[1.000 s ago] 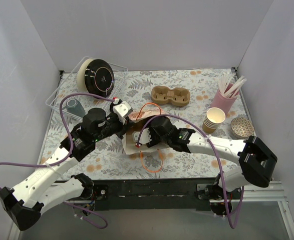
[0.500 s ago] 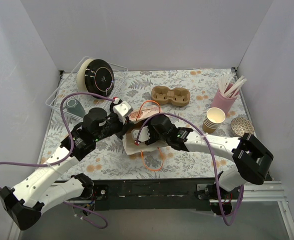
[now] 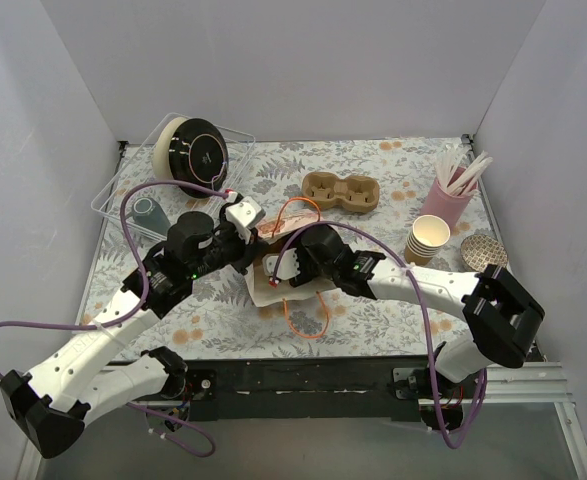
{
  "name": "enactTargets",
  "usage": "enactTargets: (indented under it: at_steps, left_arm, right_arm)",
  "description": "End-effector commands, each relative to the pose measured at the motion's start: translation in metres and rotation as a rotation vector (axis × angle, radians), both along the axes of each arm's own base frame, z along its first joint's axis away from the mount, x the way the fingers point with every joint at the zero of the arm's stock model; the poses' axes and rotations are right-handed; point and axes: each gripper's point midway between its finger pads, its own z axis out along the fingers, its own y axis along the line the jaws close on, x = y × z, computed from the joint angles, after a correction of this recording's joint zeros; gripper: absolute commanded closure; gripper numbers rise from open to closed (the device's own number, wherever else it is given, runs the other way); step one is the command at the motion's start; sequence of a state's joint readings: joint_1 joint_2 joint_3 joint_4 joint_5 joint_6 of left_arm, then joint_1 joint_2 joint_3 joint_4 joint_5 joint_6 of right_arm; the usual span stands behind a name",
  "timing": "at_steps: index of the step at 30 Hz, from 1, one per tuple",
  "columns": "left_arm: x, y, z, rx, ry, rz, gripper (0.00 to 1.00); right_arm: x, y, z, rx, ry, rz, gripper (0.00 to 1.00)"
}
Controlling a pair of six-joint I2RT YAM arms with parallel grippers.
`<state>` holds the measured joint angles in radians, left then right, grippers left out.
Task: Pack the takeout coffee
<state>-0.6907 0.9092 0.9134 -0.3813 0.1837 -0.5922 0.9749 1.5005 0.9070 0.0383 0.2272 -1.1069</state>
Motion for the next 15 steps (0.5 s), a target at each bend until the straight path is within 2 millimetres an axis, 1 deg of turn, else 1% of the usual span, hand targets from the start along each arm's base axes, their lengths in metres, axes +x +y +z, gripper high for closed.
enactTargets:
  at_steps: [1,2,3,4,9,11,12,15]
  left_arm:
    - [0.0,-0.006,0.036,-0.088,-0.044,-0.011,1.0]
    - [0.0,-0.006,0.037,-0.091,-0.041,-0.005,1.0]
    - [0.001,-0.006,0.041,-0.096,-0.044,-0.001,1.0]
    - [0.0,-0.006,0.042,-0.099,-0.042,-0.002,1.0]
    - [-0.002,-0.005,0.045,-0.105,-0.037,-0.003,1.0]
    - [-0.004,-0.005,0.047,-0.112,-0.033,-0.007,1.0]
    - [-0.004,-0.005,0.047,-0.114,-0.031,-0.008,1.0]
    - [-0.008,-0.006,0.047,-0.123,-0.019,-0.02,1.0]
  right_arm:
    - [0.001,0.004,0.01,-0.001,0.031,0.007,0.45]
    - [0.002,0.005,0.018,0.011,0.028,0.005,0.43]
    - [0.001,0.005,0.02,0.007,0.031,0.005,0.39]
    - [0.0,0.002,0.02,-0.002,0.038,0.004,0.39]
    - [-0.004,-0.003,0.041,0.005,0.038,0.003,0.31]
    - [-0.008,-0.008,0.043,-0.002,0.048,0.004,0.29]
    - [-0.01,-0.01,0.044,-0.006,0.055,0.004,0.26]
    - [-0.017,-0.013,0.046,-0.004,0.078,0.012,0.21]
